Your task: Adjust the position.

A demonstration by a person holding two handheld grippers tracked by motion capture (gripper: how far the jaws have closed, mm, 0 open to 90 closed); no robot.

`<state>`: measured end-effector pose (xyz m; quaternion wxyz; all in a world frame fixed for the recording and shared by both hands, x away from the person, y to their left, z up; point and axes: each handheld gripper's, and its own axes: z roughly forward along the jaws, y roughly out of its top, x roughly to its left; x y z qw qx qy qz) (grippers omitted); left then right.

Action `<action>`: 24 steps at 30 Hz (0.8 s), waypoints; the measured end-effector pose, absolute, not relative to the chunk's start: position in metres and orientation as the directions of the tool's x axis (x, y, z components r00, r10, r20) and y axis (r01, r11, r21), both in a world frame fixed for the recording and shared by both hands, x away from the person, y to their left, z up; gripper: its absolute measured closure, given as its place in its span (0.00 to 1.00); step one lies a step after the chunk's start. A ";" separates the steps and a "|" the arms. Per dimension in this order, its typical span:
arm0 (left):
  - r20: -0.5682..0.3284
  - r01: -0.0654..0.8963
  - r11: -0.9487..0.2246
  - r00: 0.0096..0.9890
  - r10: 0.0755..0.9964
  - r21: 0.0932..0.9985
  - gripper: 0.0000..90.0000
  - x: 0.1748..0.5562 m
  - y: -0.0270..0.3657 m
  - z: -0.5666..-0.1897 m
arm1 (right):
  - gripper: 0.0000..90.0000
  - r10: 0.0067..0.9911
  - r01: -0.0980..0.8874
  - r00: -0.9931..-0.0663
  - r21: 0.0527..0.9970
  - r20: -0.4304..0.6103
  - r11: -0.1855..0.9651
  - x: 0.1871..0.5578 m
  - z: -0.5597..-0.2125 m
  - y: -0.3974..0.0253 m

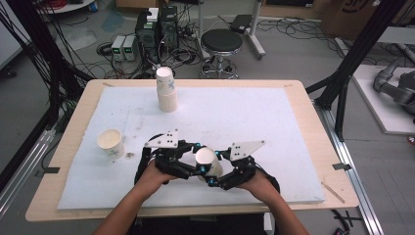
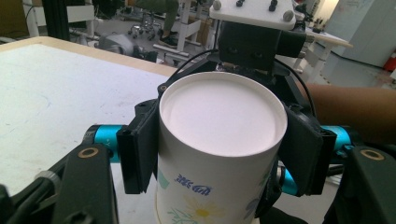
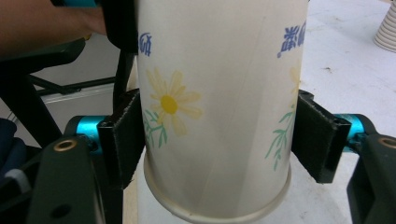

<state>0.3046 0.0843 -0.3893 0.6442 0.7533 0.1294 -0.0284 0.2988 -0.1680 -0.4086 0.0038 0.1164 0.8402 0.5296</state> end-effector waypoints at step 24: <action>-0.167 0.222 -0.305 0.966 0.196 0.926 0.18 0.304 0.095 -0.373 | 0.34 0.172 0.102 -0.985 0.789 -0.004 0.606 0.301 -0.394 -0.161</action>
